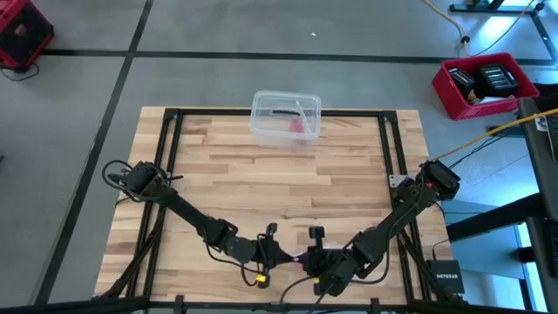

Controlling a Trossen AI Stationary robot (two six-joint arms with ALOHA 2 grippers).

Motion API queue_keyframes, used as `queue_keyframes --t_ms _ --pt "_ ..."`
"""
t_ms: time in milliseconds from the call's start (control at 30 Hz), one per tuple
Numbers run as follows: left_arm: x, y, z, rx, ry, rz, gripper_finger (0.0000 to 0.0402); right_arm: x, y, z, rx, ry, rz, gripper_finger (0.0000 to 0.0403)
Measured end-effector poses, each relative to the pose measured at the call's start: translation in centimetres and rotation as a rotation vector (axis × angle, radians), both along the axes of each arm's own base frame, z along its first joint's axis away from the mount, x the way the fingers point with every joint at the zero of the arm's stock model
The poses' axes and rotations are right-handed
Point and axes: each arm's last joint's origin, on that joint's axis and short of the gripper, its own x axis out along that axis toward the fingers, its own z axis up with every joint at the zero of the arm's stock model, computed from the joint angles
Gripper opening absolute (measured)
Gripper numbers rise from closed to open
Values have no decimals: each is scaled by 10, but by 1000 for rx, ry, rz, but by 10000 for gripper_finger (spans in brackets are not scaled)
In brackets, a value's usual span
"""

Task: Roll bandage
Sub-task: Close the transparent zip bag

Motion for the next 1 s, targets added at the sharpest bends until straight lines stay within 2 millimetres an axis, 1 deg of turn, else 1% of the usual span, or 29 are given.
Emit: queue_keyframes --t_ms 133,267,400,567,733,833,900,1000 --pt "1 -1 1 -5 -8 -70 0 0 1 0 -36 20 80 21" --pt "0 -3 2 -11 -14 -93 0 -3 3 -1 -88 42 156 21" --pt "-1 -6 4 -13 -31 -120 0 -13 4 -7 -152 117 196 13" --pt "-3 -9 4 -28 -22 -116 0 -18 0 -11 -160 178 154 7" --pt "-1 -5 3 -39 -12 -79 0 -13 2 -8 -121 120 129 20" --pt "0 -3 3 -44 -10 -70 2 -12 3 -6 -68 101 86 22" --pt "1 -1 1 -42 9 -62 11 -12 4 -6 -33 99 51 24" --pt "1 2 -3 -44 50 -45 40 -11 3 -6 -13 97 28 42"
